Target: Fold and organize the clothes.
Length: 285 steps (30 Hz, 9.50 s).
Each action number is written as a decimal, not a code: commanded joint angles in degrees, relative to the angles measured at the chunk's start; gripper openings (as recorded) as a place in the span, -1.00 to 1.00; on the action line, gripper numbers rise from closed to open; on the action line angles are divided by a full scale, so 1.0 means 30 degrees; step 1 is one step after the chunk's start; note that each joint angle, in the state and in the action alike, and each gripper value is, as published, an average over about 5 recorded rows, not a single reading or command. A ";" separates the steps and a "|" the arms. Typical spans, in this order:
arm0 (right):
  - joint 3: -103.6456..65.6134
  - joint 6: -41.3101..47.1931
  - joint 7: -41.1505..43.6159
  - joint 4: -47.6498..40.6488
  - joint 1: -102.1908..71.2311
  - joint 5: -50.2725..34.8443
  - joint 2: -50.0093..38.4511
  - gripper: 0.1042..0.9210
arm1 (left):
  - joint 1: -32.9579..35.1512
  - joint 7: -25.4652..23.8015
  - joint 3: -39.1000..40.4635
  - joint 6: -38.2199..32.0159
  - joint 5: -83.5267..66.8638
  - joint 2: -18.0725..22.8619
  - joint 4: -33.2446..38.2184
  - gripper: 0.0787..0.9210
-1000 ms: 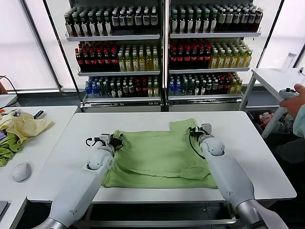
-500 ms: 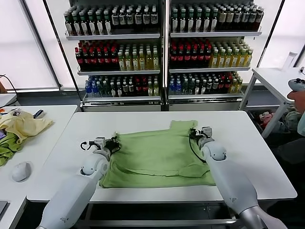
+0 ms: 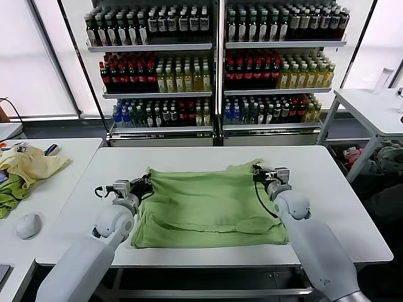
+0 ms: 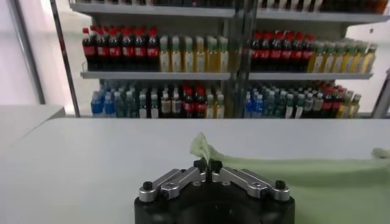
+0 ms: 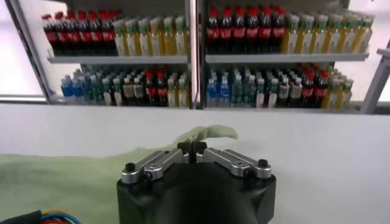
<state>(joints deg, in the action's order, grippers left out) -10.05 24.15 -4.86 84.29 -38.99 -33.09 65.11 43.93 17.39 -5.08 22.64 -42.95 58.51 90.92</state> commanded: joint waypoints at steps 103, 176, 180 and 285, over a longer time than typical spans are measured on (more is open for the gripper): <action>-0.6159 -0.0656 -0.0476 1.1406 -1.2751 0.2805 -0.0568 0.76 | 0.9451 0.1385 -1.0792 0.1580 0.0673 -0.2834 0.6871 -0.87; -0.4990 -0.1257 -0.0216 1.0067 -1.1461 0.3427 -0.0262 0.76 | 0.8185 0.0838 -0.4340 0.0351 0.2301 0.1189 0.5262 0.76; -0.5011 -0.1266 -0.0203 1.0114 -1.1523 0.3516 -0.0250 0.76 | 0.8573 0.0685 -0.4016 0.0396 0.2587 0.1595 0.5102 0.77; -0.2063 -0.1736 -0.1241 0.9731 -0.8965 0.1984 0.0079 0.76 | 0.1334 -0.0337 0.2957 -0.0170 0.1940 0.4490 0.4951 -0.19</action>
<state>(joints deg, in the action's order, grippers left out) -21.86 18.71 -6.06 114.80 -69.20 -25.78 64.39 47.88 14.98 6.32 22.95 -20.68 72.64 98.75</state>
